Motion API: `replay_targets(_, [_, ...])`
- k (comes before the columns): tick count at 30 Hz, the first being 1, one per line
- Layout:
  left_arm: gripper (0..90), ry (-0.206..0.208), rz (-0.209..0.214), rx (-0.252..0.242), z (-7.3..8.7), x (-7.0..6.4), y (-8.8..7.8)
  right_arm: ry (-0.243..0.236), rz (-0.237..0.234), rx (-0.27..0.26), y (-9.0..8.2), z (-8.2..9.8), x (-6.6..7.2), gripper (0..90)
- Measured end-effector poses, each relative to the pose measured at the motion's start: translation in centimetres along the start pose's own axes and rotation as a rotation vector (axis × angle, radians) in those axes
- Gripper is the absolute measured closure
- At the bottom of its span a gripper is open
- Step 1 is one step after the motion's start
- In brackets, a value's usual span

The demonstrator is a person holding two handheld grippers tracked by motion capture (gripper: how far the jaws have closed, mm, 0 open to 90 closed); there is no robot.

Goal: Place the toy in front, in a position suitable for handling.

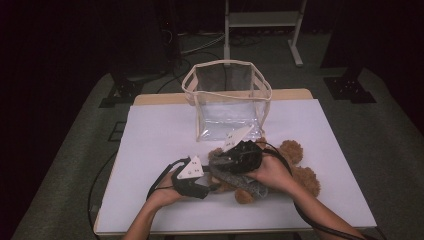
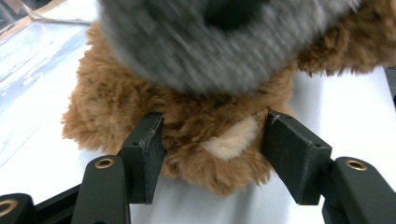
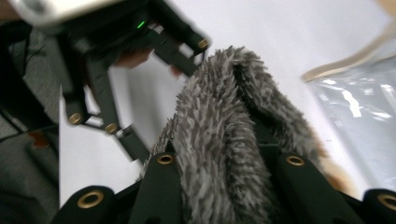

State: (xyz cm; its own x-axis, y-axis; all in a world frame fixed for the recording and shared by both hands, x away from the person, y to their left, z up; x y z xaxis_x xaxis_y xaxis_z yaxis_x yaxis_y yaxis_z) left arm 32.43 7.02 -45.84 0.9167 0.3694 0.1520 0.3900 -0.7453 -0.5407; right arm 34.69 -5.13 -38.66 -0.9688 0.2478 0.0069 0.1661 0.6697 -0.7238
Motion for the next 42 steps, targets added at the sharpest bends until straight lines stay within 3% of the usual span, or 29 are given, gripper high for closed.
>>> replay_targets(5, [38.1, 0.003, 0.009, -0.001, 0.0, -0.1, 0.0, 0.027, 0.064, -0.031, -1.3, -0.4, -2.0, 71.0])
replay_targets(7, [37.9, 0.009, 0.006, 0.002, 0.0, 0.0, -0.1, 0.052, 0.049, -0.036, -1.2, 0.0, -2.4, 71.0])
replay_targets(13, [34.0, -0.017, -0.031, -0.046, -0.7, 0.7, -1.0, 0.029, 0.006, -0.027, -0.9, 0.7, -0.5, 70.8])
replay_targets(15, [34.1, -0.029, -0.018, -0.062, -1.0, 0.7, -1.0, 0.015, -0.017, -0.028, -1.1, 0.9, 0.3, 70.8])
replay_targets(17, [35.8, -0.009, 0.005, -0.037, -0.8, 0.1, -0.5, 0.003, -0.012, -0.020, -1.3, 0.8, 0.6, 70.9])
replay_targets(23, [36.5, 0.028, 0.033, -0.018, -0.9, -0.9, 0.0, 0.024, 0.042, -0.024, -1.7, -0.2, -1.3, 70.9])
replay_targets(26, [36.3, 0.023, 0.055, -0.002, -0.6, -1.0, -0.2, 0.063, 0.016, -0.013, -0.5, -0.3, -2.3, 70.9])
replay_targets(29, [36.0, 0.028, 0.052, -0.001, -0.5, -0.7, -0.5, 0.069, 0.000, -0.010, 0.3, 0.0, -2.3, 70.8])
replay_targets(33, [29.1, -0.003, 0.007, -0.024, -0.9, -0.2, -0.6, 0.071, -0.027, -0.017, -0.4, 0.3, -1.5, 70.8])
replay_targets(35, [29.4, 0.002, 0.017, -0.023, -1.0, -0.5, -0.4, 0.064, -0.044, -0.022, -0.8, 0.5, -1.2, 70.8])
replay_targets(37, [31.6, 0.025, 0.029, -0.015, -1.1, -1.0, -0.2, 0.058, -0.030, -0.023, -1.2, 0.6, -1.1, 70.8])
replay_targets(42, [33.5, 0.069, 0.060, 0.006, -1.0, -1.5, -0.3, 0.102, 0.008, -0.035, -1.5, 0.8, -2.5, 70.7])
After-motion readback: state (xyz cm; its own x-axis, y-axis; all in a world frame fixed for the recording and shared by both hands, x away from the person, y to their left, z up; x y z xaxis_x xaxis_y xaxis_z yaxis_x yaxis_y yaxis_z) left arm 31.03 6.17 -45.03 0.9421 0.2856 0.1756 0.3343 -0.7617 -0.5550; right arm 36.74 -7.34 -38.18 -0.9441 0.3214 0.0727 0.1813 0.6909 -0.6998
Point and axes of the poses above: each handheld gripper's, and its own axes: y roughly forward along the jaws, z roughly out of its underside, x roughly to its left, the point moved 6 cm from there along y, roughly forward along the jaws, and after that the axes turned 4 degrees about -z, right-handed, at the moved point
